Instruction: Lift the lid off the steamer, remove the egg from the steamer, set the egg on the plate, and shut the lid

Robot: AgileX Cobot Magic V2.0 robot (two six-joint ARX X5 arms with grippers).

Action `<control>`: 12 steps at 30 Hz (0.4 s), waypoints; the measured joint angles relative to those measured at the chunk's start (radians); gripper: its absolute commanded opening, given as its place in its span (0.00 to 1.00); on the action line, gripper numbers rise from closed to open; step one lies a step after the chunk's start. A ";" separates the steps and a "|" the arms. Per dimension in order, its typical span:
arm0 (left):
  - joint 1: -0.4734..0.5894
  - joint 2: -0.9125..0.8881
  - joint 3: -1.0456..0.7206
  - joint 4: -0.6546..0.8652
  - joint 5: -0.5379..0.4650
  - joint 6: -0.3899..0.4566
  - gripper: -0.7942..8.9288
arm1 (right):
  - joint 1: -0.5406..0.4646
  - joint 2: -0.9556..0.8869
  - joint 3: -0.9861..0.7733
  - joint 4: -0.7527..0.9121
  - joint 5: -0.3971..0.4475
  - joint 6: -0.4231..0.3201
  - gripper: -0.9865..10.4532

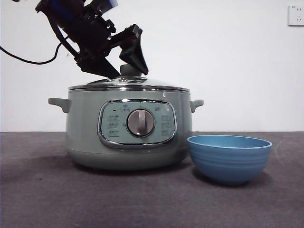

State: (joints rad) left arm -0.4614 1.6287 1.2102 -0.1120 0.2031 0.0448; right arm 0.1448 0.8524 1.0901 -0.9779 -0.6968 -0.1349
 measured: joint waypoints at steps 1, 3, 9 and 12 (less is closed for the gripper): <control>0.000 0.000 0.000 -0.002 -0.001 0.000 0.40 | 0.000 0.000 0.000 0.000 0.000 0.000 0.61; 0.000 0.000 0.000 -0.003 -0.002 0.006 0.32 | 0.000 0.000 0.000 0.000 0.000 0.000 0.61; -0.006 0.000 0.006 -0.003 0.009 0.015 0.19 | 0.000 0.000 0.000 0.000 0.000 0.000 0.61; -0.006 0.000 0.006 -0.003 0.010 0.015 0.07 | 0.000 0.000 0.000 0.000 0.000 0.000 0.61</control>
State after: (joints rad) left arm -0.4679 1.6287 1.2160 -0.1150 0.2127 0.0597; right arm 0.1448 0.8528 1.0901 -0.9779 -0.6968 -0.1349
